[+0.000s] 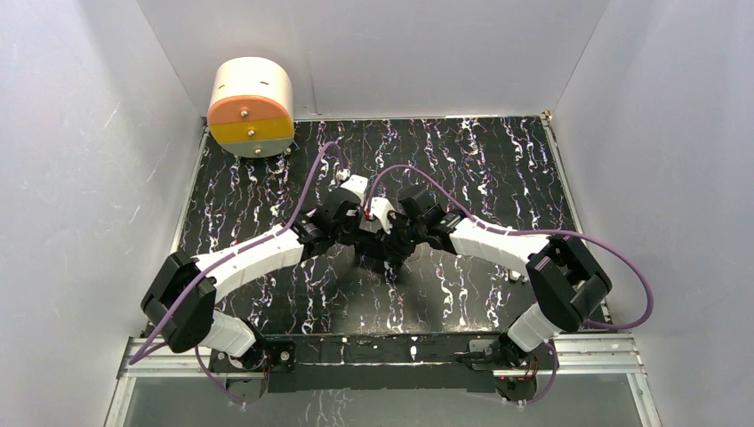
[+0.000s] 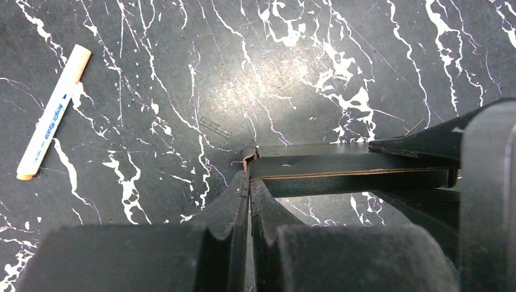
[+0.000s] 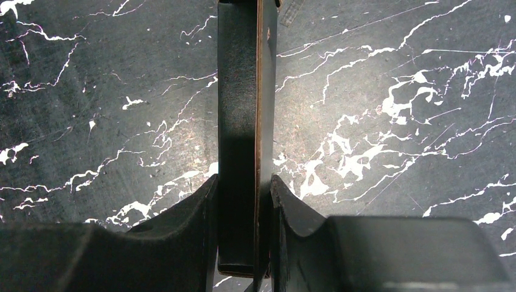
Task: Fold the paper box
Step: Close the paper box at the center of the board.
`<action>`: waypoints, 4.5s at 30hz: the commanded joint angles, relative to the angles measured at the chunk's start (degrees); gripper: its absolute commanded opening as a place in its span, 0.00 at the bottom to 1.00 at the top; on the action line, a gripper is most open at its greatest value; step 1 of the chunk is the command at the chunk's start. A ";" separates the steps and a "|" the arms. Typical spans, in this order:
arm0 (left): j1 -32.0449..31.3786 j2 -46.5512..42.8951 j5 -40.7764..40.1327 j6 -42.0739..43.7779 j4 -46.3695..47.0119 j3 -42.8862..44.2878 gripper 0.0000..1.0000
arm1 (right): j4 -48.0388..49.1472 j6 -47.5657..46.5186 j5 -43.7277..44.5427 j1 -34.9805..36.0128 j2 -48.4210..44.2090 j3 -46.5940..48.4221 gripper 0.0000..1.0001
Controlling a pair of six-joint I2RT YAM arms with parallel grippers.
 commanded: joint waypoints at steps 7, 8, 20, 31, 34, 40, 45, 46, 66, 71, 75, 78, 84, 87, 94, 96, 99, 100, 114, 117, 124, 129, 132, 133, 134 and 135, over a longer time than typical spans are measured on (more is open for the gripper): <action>-2.13 -0.73 -0.51 -3.09 -0.81 -2.58 0.00 | 3.57 0.08 -1.18 0.12 0.14 1.85 0.36; -2.30 -0.60 -0.75 -3.12 -0.66 -2.69 0.00 | 3.57 0.08 -1.13 0.11 0.19 1.85 0.36; -6.64 2.25 -7.30 -4.60 -0.86 -3.67 0.00 | 4.26 1.06 -1.10 0.11 -0.71 1.76 0.37; -6.65 3.88 -9.49 -6.53 -2.02 -4.31 0.00 | 3.85 7.59 6.22 0.12 -7.46 1.85 0.69; -6.66 4.40 -9.41 -6.85 -2.71 -3.66 0.00 | 3.22 9.92 9.07 0.12 -11.02 0.87 0.78; -6.72 5.36 -8.59 -7.20 -3.51 -2.42 0.00 | 2.25 13.36 17.93 0.12 -19.82 -3.42 0.78; -6.72 6.13 -7.95 -7.20 -3.94 -1.69 0.00 | 0.87 13.29 21.58 0.03 -20.53 -6.53 0.61; -6.65 6.24 -7.87 -7.24 -4.09 -1.58 0.00 | 1.10 13.49 22.04 -0.01 -20.32 -7.15 0.60; -6.69 6.75 -7.16 -7.31 -4.80 -0.68 0.00 | 8.13 13.79 23.04 -0.64 -16.11 -9.72 0.29; -6.68 6.67 -7.07 -7.30 -4.94 -0.85 0.00 | 8.06 13.85 22.55 -0.63 -14.61 -9.06 0.24; -6.68 6.49 -7.22 -7.33 -5.02 -0.80 0.00 | 8.14 14.78 22.16 -0.68 -14.48 -8.60 0.18; -6.68 6.65 -7.16 -7.67 -5.03 -0.79 0.00 | 7.29 16.35 21.30 -0.60 -14.79 -7.45 0.14; -7.07 7.47 -7.37 -8.64 -5.03 -0.63 0.00 | 0.95 24.11 21.89 -0.59 -12.93 -2.38 0.06; -7.54 8.08 -8.12 -8.81 -5.26 -0.44 0.00 | -1.52 29.25 22.01 -0.63 -11.56 -0.14 0.05; -8.64 8.82 -10.42 -9.08 -6.14 -0.07 0.00 | -7.53 37.71 22.86 -0.64 -8.03 5.73 0.03; -9.10 9.22 -11.45 -9.11 -6.50 -0.06 0.00 | -9.04 39.44 21.88 -0.59 -6.73 7.50 0.03; -9.64 9.56 -11.81 -9.71 -6.78 -0.30 0.00 | -12.63 42.45 21.77 -0.62 -4.37 10.19 0.00; -9.84 9.69 -11.89 -9.93 -6.74 -0.36 0.00 | -13.45 43.57 21.89 -0.67 -3.74 10.85 0.00; -11.69 11.23 -12.20 -11.76 -6.60 -0.18 0.00 | -15.28 52.82 23.11 -0.89 -1.33 13.02 0.00; -11.80 10.93 -12.00 -11.86 -6.37 -0.21 0.00 | -14.98 53.27 23.40 -0.98 -0.62 12.57 0.00; -11.76 9.96 -11.82 -11.95 -6.04 -0.84 0.00 | -13.52 51.74 26.25 -0.94 -0.09 8.02 0.00; -11.81 9.72 -12.08 -11.86 -6.01 -0.95 0.00 | -13.64 48.56 27.42 -0.99 -1.31 5.39 0.00; -11.81 9.65 -12.38 -11.77 -6.07 -1.02 0.00 | -14.01 47.13 28.67 -0.94 -2.38 4.31 0.00; -11.82 9.57 -12.35 -11.89 -6.07 -1.10 0.00 | -13.89 46.72 28.76 -0.96 -2.73 3.97 0.00; -11.83 9.49 -12.22 -12.03 -6.08 -1.11 0.00 | -13.53 46.34 28.64 -1.00 -3.01 3.51 0.00; -11.83 9.42 -12.11 -12.11 -6.04 -1.13 0.00 | -13.11 46.16 28.47 -0.94 -3.30 2.98 0.00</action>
